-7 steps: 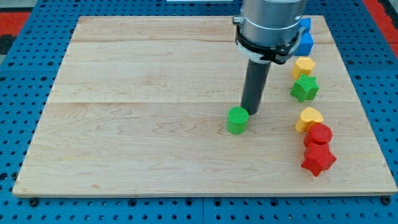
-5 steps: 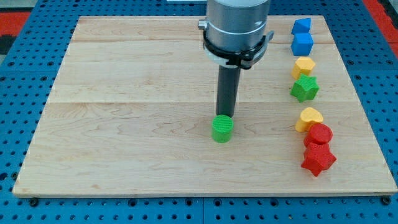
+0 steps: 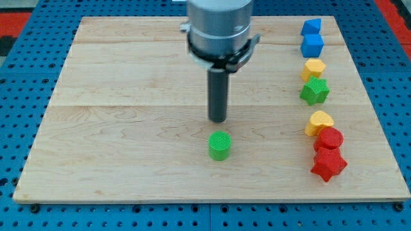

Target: Separate the red star from the red circle

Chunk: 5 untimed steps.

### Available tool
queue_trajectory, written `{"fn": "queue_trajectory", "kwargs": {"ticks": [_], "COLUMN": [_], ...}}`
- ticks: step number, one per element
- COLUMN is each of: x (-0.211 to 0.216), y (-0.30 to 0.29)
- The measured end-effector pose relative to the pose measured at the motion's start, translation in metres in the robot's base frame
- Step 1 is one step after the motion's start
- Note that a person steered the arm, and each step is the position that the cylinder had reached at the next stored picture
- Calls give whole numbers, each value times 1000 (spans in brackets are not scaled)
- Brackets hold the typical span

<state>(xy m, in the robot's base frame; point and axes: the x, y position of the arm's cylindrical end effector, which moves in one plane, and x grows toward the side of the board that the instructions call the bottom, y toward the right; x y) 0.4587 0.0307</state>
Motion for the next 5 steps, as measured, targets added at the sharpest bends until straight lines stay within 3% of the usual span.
{"fn": "queue_trajectory", "kwargs": {"ticks": [1, 2, 3, 5], "x": [-28, 43, 53, 160], "y": [46, 53, 53, 70]}}
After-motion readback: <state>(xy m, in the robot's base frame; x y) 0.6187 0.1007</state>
